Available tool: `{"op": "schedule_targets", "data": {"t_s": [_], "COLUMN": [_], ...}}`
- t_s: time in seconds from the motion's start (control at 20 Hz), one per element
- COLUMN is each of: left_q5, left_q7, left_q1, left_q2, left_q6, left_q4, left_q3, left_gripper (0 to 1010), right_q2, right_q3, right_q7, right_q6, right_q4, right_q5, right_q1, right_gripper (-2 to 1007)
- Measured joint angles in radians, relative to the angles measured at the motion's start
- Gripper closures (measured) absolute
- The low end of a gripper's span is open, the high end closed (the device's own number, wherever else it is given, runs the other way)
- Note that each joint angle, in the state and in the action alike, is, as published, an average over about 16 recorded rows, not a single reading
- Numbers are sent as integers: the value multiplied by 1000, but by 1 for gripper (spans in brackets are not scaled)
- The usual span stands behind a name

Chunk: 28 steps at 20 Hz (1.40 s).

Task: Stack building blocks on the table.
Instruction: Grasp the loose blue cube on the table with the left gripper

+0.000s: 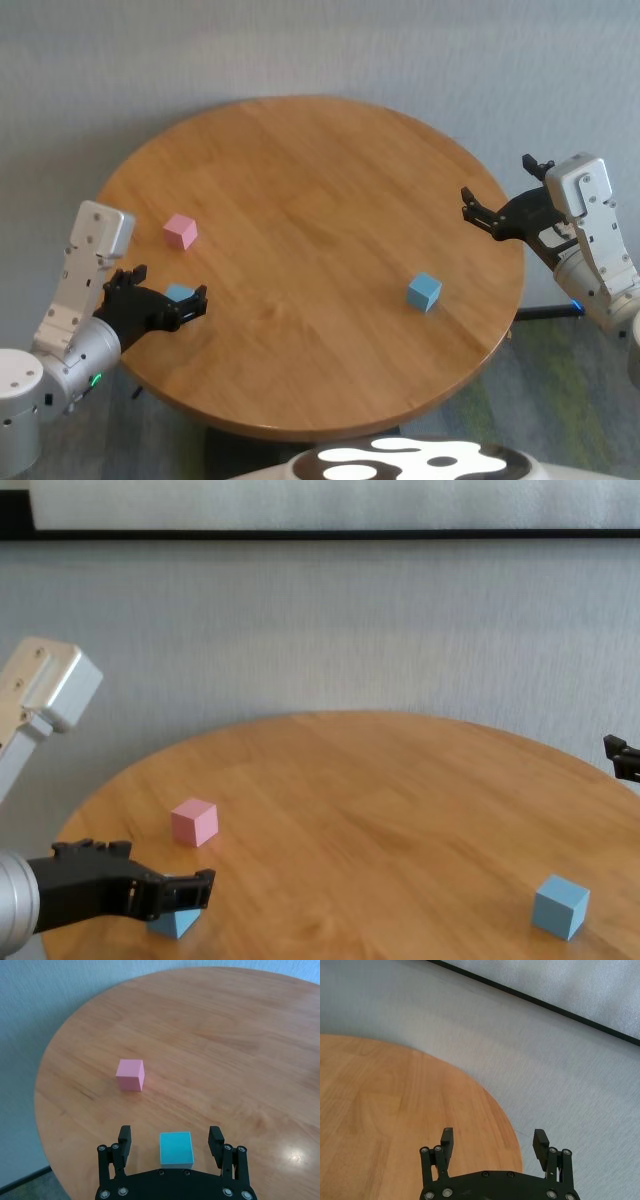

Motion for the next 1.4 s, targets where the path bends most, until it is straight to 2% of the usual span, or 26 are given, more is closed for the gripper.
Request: {"op": "schedule_targets", "data": {"t_s": [0.6,1.4], "left_q5": [39,63], "left_q7": [-20,-20], "left_q1": [-2,2], "left_q2": [-9,-41], "left_q6": [-6,-9], "left_q4": [40,65], "left_q3": [-3,-24], "left_gripper": [7,7], "right_q2": [0,0], "right_q3": [0,0], "right_q7": [0,0], "right_q6": [0,0], "right_q4": [0,0], "right_q5": [0,0], "right_q1": [0,0], "right_gripper": [0,0]}}
